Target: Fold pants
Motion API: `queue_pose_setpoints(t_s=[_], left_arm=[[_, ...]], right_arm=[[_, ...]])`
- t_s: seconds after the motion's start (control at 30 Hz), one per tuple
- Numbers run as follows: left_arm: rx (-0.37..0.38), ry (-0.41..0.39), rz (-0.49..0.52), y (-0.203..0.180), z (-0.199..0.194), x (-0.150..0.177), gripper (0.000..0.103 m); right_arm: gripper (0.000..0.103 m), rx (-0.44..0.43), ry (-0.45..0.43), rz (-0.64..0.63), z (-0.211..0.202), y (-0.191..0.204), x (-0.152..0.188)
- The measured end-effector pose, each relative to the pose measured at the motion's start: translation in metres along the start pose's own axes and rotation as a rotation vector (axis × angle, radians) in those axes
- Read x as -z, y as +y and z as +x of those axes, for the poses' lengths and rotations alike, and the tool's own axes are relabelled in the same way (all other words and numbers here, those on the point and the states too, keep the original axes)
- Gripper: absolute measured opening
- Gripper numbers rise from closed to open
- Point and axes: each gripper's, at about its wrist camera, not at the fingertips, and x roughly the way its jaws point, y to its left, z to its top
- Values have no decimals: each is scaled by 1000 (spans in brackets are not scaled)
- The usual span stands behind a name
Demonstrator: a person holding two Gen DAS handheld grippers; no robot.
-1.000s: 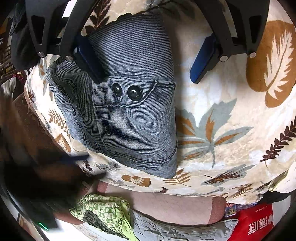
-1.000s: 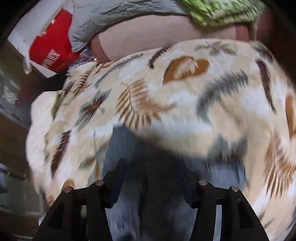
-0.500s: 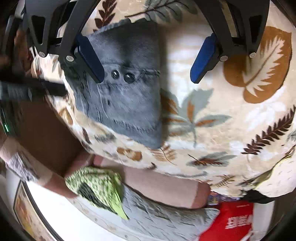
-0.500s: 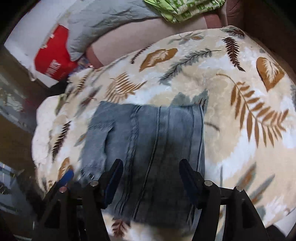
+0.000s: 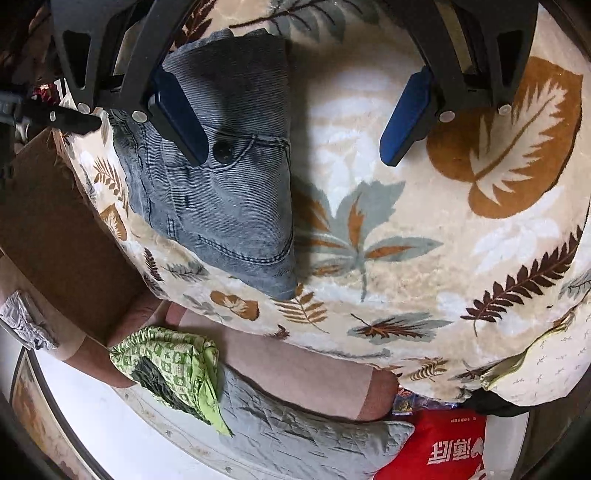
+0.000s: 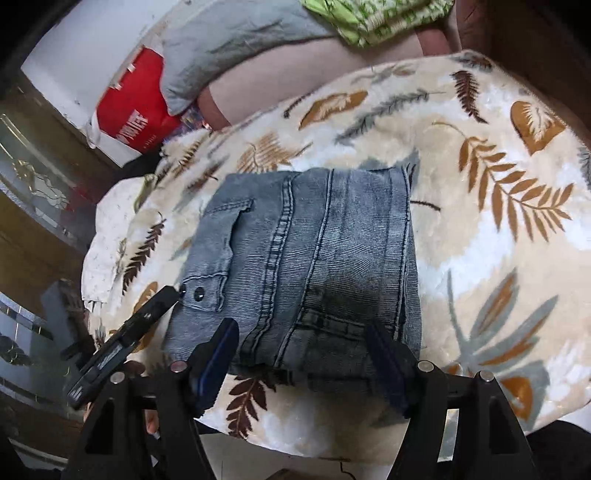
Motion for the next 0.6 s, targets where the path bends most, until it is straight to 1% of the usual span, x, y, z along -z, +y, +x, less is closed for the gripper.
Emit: queue_pose_setpoints(t_s=[0.03,0.1,0.13,0.2,0.27,0.37,0.4,0.47,0.5,0.53,0.6], left_arm=[[-2,22,1,0,5,1,95],[-6,101,19,-3,20,6,95],[-20,81,41,-5,20,7,95],[-25,69,67,-9,15,6,95],[-14,55,52,-7,11,5,95],[0,36,24,-3,6,2,95],[-3,37,21,-2,8,2,95],[-3,76,22,-3,17,3,95],[-3,92,24,-3,20,5,95],[-10,76,34,-4,18,5,95],[-15,66,49,-6,15,5,95]], right_arm=[[78,-1,18,8,6,-4,7],[82,24,77,16,27,-15,14],[83,48,55,22,28,-19,18],[83,35,43,53,24,-19,16],[83,31,25,73,12,-18,12],[83,22,-20,38,-2,-10,14],[83,21,-21,24,0,-10,17],[84,16,40,36,16,-23,26],[84,13,24,41,18,-27,29],[84,4,7,44,15,-27,28],[83,0,5,53,10,-26,26]])
